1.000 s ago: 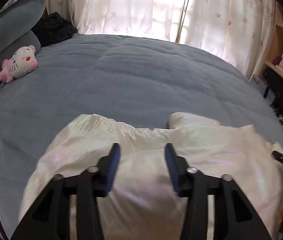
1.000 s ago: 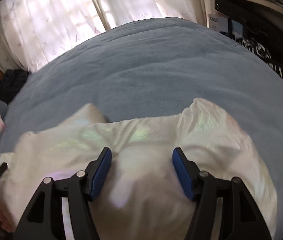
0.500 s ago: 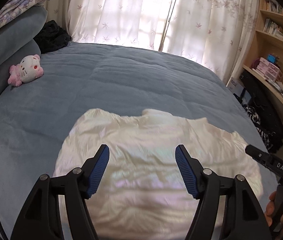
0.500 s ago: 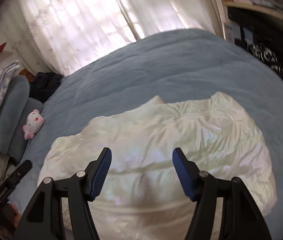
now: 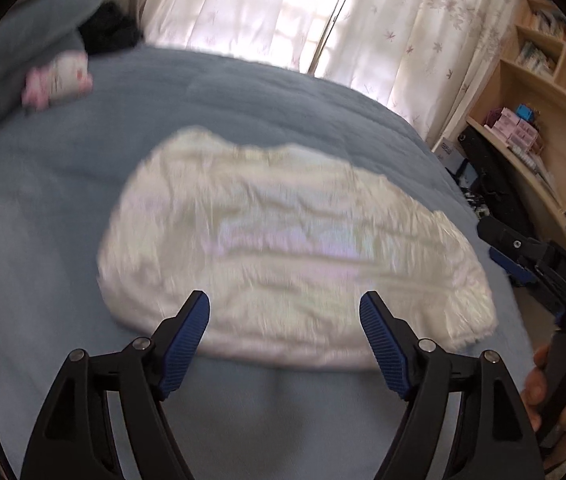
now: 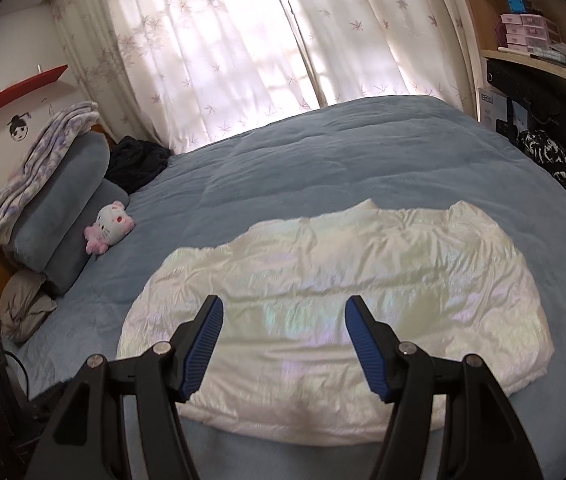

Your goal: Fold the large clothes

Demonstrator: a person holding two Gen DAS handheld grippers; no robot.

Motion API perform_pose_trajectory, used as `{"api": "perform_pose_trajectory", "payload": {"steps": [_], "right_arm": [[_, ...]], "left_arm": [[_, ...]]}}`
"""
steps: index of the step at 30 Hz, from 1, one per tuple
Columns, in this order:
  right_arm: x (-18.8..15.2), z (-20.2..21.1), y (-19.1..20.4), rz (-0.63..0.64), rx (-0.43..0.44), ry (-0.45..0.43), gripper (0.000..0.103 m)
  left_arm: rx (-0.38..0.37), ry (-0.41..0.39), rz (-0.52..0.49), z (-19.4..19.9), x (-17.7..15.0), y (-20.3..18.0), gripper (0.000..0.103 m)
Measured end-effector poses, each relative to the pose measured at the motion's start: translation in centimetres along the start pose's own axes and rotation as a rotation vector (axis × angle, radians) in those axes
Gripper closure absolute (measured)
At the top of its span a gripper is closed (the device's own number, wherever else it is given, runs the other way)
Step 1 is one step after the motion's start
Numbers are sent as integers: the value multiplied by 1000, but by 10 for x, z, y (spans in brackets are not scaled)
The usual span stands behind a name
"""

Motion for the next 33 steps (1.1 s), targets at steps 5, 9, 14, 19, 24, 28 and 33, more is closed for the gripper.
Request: {"api": "perform_pose_trajectory", "payload": {"steps": [5,9,14,19,24,28,33], "right_arm": [[-29,-8,3,9,-2,28,39],[-53,-22,-1,-6,8,76,39],[-75,-34,-11,-25,19,114,39],[-81,-44,-20,-44,42,128,40],[-75,-60,-27,-49,51,142,40],[-63,-72,-32,-39,50,137,40],[-36,-87,-30,25,10,95,63]], "left_arm": [[-168,141,244,-32,-46,28,26],[-199,237,399,-66,-78,50,26],[-213,166,446,-82,-75,59,26],[-189,123,453,-105,-55,64,26],[-160,96,449,-133,-20,73,26],[-160,74,458,-149,2,74,25],[-150,16,468,-157,23,80,41]]}}
Point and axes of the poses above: each gripper's, at about its wrist camera, not at the fingertips, and z roughly against the way its jaws point, y to its left, x to its top, the point moved 7 cm from there along -z, roughly the way its jaws point, and after that the axes turned 8 degrees about x, right-handed, at the moved point
